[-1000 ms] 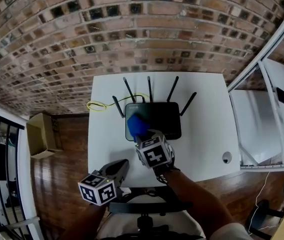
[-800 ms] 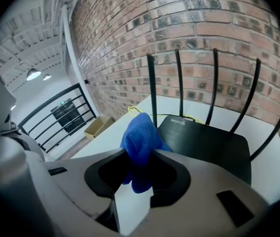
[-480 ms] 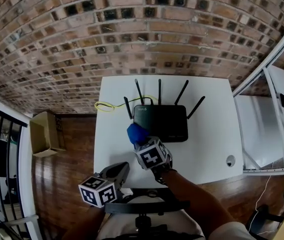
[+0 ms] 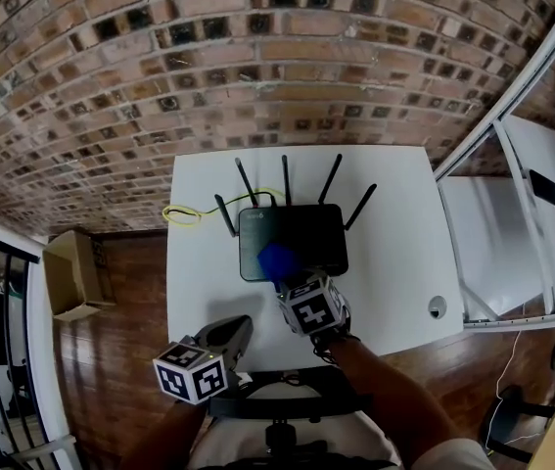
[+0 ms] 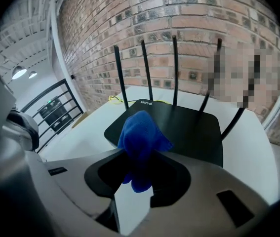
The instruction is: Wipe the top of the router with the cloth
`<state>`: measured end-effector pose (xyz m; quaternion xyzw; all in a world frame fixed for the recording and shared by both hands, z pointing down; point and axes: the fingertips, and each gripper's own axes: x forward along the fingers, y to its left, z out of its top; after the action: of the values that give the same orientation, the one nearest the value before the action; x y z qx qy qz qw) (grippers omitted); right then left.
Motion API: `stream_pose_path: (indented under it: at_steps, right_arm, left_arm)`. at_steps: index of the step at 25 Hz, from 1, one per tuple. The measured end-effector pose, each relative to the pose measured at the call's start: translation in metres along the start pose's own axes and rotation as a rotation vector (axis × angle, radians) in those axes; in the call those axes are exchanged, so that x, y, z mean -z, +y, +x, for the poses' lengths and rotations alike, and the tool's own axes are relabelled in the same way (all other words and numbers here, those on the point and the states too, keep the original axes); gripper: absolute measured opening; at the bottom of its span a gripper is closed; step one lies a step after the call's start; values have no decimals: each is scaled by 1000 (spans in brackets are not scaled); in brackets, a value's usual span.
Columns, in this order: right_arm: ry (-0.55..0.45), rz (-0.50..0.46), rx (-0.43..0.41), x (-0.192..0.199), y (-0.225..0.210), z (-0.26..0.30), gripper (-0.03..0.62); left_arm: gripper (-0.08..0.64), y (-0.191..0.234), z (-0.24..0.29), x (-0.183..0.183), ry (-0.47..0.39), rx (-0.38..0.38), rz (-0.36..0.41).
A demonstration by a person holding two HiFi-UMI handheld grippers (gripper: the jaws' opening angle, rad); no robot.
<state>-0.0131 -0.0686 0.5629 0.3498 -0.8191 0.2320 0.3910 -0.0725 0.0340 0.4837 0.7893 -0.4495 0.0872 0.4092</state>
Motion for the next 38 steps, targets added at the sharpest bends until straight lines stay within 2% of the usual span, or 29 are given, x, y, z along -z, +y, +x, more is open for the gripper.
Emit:
stream_pose_path:
  at_steps: [9, 18, 25, 30, 33, 38]
  right_arm:
    - [6, 57, 50, 17, -52, -23, 129]
    - [27, 65, 128, 39, -107, -45, 129]
    - [26, 100, 229, 51, -168, -63, 129]
    - [31, 116, 254, 51, -190, -64, 129]
    - [48, 80, 257, 54, -195, -53, 129]
    - [80, -35, 287, 52, -197, -33, 129]
  left_arm:
    - [32, -19, 27, 2, 29, 44, 8]
    - [32, -31, 46, 0, 44, 64, 16]
    - [32, -34, 51, 1, 48, 52, 11]
    - [32, -33, 49, 2, 45, 34, -1]
    - [32, -30, 43, 3, 40, 15, -5]
    - [32, -24, 32, 8, 37, -19, -21]
